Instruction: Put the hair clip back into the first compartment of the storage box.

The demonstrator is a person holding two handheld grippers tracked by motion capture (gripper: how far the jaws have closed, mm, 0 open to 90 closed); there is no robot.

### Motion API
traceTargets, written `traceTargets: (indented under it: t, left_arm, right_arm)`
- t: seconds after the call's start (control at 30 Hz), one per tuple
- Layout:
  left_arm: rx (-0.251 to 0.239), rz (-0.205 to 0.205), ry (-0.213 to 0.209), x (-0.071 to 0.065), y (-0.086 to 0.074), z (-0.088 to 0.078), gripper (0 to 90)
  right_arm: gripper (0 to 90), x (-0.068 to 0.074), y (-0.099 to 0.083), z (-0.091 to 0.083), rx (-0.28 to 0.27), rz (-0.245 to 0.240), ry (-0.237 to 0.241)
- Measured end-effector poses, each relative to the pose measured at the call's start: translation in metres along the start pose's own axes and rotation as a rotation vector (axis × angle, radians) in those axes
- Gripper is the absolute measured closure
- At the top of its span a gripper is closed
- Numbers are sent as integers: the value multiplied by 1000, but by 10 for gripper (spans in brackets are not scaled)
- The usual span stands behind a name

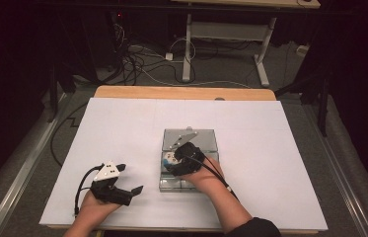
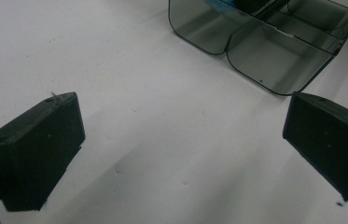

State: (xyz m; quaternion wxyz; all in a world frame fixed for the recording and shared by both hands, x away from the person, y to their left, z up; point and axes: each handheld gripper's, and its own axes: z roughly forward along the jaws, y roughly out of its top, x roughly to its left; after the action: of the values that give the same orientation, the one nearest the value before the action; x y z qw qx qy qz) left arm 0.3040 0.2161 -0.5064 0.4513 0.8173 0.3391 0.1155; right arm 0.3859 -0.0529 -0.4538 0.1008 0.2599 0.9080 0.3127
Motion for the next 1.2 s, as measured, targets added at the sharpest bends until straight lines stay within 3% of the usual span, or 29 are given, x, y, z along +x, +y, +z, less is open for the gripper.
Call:
traceTargets:
  t: [0.6, 0.93, 1.2]
  left_arm:
    - [-3, -2, -1, 0, 0, 0, 0]
    - [-7, -6, -4, 0, 0, 0, 0]
    - [-11, -4, -3, 0, 0, -1, 0]
  right_arm:
    - [370, 3, -6, -14, -36, -5, 17]
    - [302, -2, -32, -43, -107, 32, 13]
    - [164, -7, -58, -62, -162, 62, -3]
